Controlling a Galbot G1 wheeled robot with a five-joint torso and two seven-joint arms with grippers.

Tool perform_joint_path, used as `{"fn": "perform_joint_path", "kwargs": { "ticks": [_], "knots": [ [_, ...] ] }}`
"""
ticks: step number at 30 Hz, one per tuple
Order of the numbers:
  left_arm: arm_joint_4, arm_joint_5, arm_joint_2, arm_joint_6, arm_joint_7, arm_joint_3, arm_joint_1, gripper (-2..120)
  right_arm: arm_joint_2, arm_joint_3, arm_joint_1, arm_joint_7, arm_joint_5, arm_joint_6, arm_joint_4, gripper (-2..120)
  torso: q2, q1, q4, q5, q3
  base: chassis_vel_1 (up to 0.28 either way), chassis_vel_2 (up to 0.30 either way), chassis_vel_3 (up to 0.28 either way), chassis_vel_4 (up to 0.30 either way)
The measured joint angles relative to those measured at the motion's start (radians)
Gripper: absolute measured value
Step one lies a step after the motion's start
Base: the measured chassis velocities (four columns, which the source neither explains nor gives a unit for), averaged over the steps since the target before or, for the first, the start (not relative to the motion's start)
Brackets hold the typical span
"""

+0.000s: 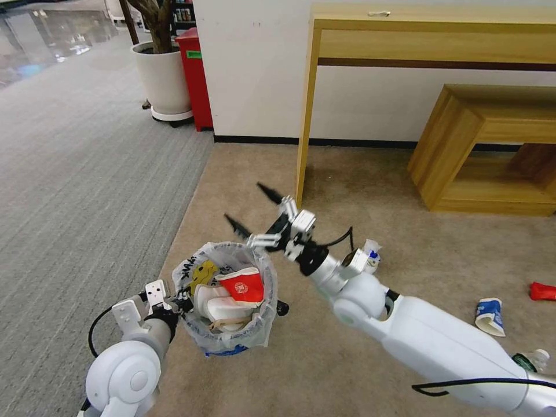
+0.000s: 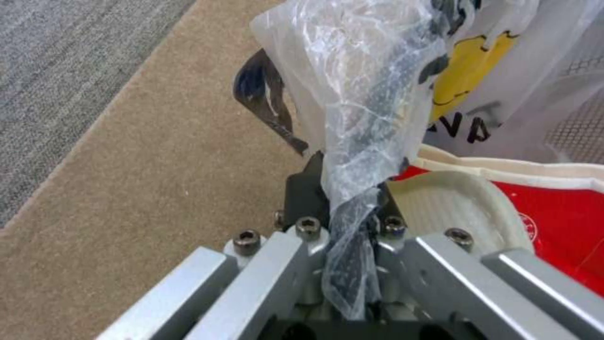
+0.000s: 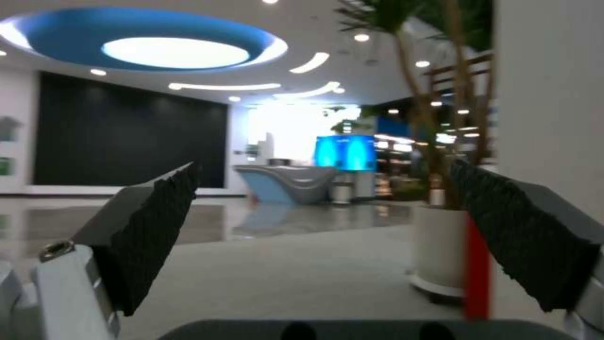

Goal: Pick up the trash bin and place the garbage on the floor into it.

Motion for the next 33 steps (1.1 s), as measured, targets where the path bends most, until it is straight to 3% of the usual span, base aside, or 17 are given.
{"fn": "perform_joint_path", "kwargs": {
  "ticks": [6,15,33],
  "knots": [
    [0.01,0.003,0.002,-0.002,0.01,-0.004,-0.008,0,-0.038,0.115,-0.041,0.07,-0.013,-0.041,-0.006,100,0.0,0.0,0.0,-0.0001,0.0,0.0,0.0,0.0,0.0],
    [0.056,0.064,0.001,-0.023,0.087,-0.004,-0.011,0,-0.109,0.311,-0.175,0.182,-0.043,-0.094,-0.086,100,0.0,0.0,0.0,-0.0001,0.0,0.0,0.0,0.0,0.0],
    [0.037,0.136,0.045,0.005,0.191,-0.05,0.023,0,-0.138,0.475,-0.369,0.264,-0.132,-0.172,-0.167,100,0.0,0.0,0.0,-0.0001,0.0,0.0,0.0,0.0,0.0]
  ]
}}
